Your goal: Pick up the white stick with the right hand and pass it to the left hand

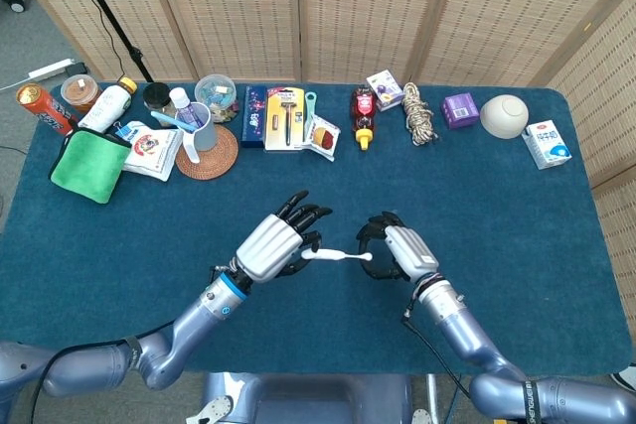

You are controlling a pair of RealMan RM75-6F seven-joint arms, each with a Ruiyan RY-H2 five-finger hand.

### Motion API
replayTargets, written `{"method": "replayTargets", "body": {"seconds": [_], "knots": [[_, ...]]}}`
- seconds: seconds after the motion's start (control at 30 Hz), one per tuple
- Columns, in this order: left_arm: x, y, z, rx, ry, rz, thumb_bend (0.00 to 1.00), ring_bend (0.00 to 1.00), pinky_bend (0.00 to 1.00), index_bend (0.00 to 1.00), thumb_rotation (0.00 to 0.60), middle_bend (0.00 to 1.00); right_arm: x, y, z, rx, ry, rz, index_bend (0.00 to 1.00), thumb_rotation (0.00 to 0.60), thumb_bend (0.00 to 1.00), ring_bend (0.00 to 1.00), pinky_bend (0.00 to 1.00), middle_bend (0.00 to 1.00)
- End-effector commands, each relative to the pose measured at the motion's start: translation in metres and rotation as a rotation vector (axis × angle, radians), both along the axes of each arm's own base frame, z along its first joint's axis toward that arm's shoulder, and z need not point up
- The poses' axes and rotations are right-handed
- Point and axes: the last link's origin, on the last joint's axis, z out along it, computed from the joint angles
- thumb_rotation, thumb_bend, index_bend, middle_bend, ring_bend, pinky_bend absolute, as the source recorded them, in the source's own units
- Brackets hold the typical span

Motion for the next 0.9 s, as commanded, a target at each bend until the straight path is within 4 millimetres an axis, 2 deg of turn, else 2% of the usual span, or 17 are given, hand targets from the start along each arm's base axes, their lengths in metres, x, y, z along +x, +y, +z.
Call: {"method": "replayTargets", "body": {"seconds": [0.03,0.6,0.9], "knots": [[-0.002,0.002,0.007,0.009,-0.013,0.010,0.38,0.17,0.06,0.74,0.600,0.19,-0.004,-0.001,0.004,-0.010,0.004,-0.006,0.70,0.600,0.47,0.16,0.00,0.35],[-0.019,0.009,0.053,0.055,-0.064,0.043,0.37,0.17,0.06,0.74,0.600,0.19,-0.027,-0.004,0.024,-0.049,0.045,-0.047,0.69,0.600,0.47,0.16,0.00,0.35],[-0.026,0.010,0.059,0.059,-0.058,0.054,0.37,0.17,0.06,0.74,0.600,0.19,-0.033,-0.005,0.030,-0.058,0.054,-0.058,0.69,0.600,0.47,0.16,0.00,0.35]]}}
